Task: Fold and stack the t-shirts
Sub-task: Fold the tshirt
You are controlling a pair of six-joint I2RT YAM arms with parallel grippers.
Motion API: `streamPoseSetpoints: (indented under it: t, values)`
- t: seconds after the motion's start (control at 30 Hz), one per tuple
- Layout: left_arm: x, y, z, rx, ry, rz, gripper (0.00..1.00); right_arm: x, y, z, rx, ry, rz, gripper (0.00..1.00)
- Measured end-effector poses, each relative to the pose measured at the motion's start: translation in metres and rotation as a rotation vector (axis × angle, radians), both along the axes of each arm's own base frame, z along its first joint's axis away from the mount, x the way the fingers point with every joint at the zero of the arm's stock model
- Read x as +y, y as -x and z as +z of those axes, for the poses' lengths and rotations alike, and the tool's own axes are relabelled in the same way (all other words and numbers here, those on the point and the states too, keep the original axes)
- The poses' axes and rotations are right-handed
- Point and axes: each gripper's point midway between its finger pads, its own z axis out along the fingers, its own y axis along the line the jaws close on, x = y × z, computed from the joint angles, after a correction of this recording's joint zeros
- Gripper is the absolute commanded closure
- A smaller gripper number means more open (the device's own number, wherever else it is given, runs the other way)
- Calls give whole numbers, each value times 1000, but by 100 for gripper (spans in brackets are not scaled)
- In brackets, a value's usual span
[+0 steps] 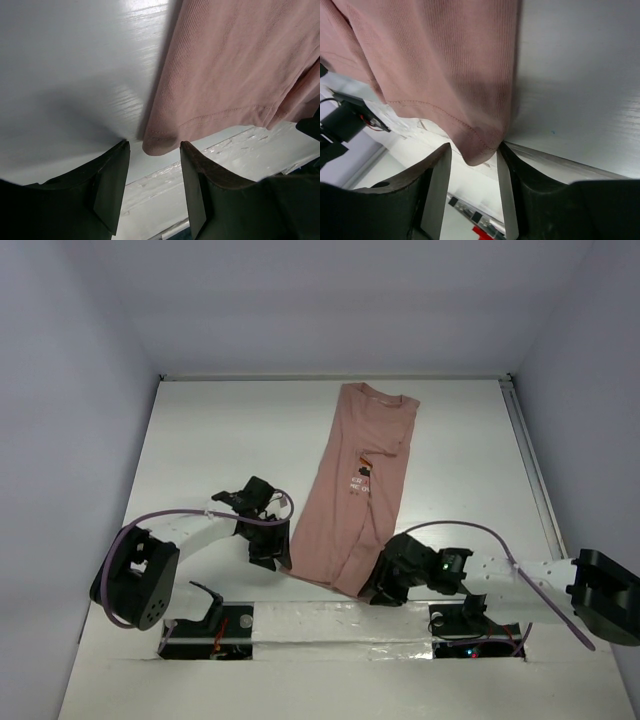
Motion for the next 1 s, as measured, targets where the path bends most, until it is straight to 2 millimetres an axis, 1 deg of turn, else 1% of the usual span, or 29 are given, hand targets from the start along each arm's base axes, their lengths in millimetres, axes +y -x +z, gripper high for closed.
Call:
streamPoseSetpoints:
  t: [0.03,0.1,0.17,0.27,0.33,0.37,0.4,0.43,0.47,0.57,0.6,0.63,0.67,0.7,0.8,0.83,0.9,1.0]
  values:
    - [0,0,0,-2,2,-1,58,0,-1,1,-3,-5,-8,51]
    - [-2,0,0,-4,5,-7,58,0,-1,1,-2,-8,-22,55]
    - [-3,0,0,-5,7,-9,58,-1,-1,0,-1,-6,-29,66]
    - [-5,1,0,1,16,-14,59,-3,2,-3,4,10,-34,66]
    - [-7,1,-1,7,23,-16,61,-4,2,-3,4,14,-42,63]
    - [-8,2,-1,8,25,-18,62,-4,2,-2,3,15,-47,60]
    - [-8,2,-1,8,27,-22,63,-4,2,-2,2,14,-51,60]
    - [-9,2,-1,7,28,-25,63,-4,2,-1,-1,12,-53,62]
    - [-10,2,-1,6,30,-27,64,-5,2,0,-1,9,-56,73]
    - [-12,3,-2,7,35,-33,72,-9,4,-5,4,24,-64,93]
    - [-13,4,-3,10,36,-34,81,-10,5,-7,7,33,-64,98]
    - [-14,5,-3,13,38,-34,87,-10,5,-8,8,39,-64,100]
    - [-15,6,-4,16,39,-38,97,-10,5,-9,8,41,-62,100]
    - [-15,7,-4,18,39,-41,100,-9,5,-9,9,43,-61,100]
    - [-15,10,-3,18,40,-53,100,-6,7,-7,-4,69,-27,100]
    - [-14,11,-1,20,36,-55,100,-5,8,-3,-10,91,-13,100]
    - [-10,13,4,25,14,-63,100,0,6,10,-39,99,6,100]
    - [-13,5,16,6,8,-64,100,4,-7,43,-115,73,-22,100]
